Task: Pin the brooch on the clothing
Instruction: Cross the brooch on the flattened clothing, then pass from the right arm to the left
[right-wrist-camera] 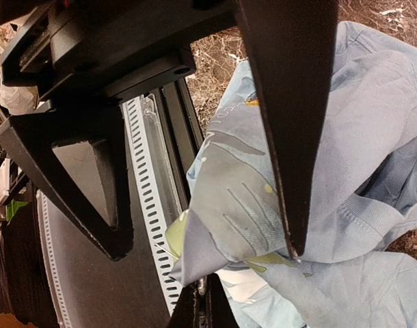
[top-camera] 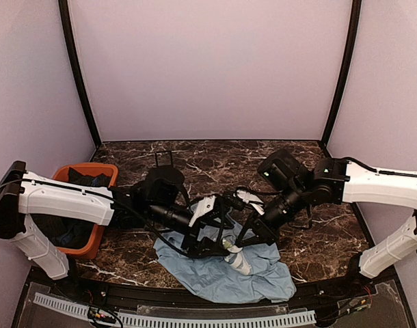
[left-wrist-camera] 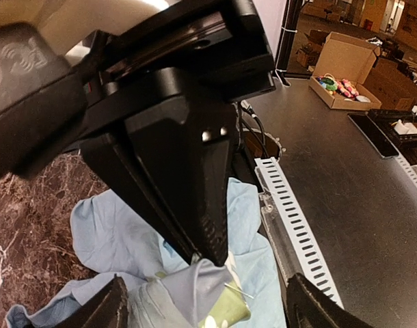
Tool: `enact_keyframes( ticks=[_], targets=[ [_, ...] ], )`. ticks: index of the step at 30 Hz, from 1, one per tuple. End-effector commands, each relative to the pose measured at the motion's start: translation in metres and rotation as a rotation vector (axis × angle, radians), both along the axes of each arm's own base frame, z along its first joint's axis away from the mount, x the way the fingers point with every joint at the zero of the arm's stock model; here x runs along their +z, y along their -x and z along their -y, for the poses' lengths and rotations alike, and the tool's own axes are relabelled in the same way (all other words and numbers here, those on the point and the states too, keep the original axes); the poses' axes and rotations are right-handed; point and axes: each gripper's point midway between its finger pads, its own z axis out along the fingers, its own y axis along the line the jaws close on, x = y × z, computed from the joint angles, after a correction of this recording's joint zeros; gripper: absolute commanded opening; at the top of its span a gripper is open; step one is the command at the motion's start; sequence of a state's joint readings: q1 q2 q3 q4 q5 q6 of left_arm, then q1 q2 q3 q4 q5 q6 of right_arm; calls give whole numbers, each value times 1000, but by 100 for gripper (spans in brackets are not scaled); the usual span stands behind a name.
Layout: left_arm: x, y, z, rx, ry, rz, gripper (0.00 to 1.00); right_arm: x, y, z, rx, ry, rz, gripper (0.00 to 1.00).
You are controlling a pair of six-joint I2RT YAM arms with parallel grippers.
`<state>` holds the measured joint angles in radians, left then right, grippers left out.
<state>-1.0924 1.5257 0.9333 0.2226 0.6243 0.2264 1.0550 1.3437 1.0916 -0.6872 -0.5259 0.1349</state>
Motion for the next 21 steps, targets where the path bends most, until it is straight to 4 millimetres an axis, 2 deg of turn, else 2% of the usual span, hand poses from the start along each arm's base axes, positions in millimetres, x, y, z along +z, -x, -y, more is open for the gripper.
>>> enact_keyframes(
  ticks=[1, 6, 10, 21],
  targets=[
    [9, -2, -5, -29, 29, -45, 77, 11, 5, -1, 37, -64, 24, 0],
    [19, 2, -13, -67, 74, -86, 75, 8, 5, 2, 47, -68, 50, 0],
    [13, 2, -12, -82, 47, -103, 69, 11, 8, 1, 61, -81, 40, 0],
    [6, 0, 2, -117, 21, -158, 65, 12, 9, 0, 66, -83, 28, 0]
  ],
)
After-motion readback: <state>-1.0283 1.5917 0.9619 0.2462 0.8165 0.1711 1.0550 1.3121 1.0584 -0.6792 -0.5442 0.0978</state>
